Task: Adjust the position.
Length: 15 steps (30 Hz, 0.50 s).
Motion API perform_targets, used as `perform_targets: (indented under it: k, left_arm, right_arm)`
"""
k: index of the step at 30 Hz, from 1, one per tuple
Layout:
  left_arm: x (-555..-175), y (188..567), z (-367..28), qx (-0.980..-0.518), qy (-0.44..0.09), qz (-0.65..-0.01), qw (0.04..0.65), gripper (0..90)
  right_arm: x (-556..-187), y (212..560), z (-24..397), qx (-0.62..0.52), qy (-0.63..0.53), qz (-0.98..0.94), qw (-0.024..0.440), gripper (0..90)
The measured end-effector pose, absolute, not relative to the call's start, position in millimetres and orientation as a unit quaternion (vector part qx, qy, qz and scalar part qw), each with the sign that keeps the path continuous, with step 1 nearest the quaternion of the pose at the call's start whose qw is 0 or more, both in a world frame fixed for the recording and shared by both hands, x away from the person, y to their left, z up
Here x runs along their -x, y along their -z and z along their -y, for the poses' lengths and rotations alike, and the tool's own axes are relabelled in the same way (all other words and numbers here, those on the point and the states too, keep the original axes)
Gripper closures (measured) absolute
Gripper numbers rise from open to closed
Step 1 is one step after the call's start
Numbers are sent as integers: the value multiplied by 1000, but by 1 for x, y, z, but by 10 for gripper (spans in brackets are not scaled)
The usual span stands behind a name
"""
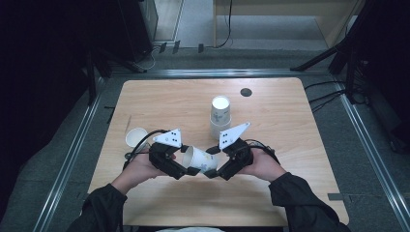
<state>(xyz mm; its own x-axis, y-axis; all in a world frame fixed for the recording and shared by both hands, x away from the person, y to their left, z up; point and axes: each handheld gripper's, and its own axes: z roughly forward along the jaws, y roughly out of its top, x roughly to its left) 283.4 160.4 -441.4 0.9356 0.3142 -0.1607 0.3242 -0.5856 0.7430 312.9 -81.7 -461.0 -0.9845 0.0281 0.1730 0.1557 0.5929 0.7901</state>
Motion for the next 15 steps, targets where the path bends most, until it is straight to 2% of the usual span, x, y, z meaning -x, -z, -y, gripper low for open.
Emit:
perform_targets:
  k: [9, 15]
  left_arm:
    - [-286, 453, -142, -929, 3, -162, 334, 240]
    - [-283, 458, -127, -946, -12, -140, 291, 240]
  right_arm:
    - [-310, 465, 89, 46, 429, 901, 37, 218]
    - [-306, 474, 86, 43, 411, 910, 38, 220]
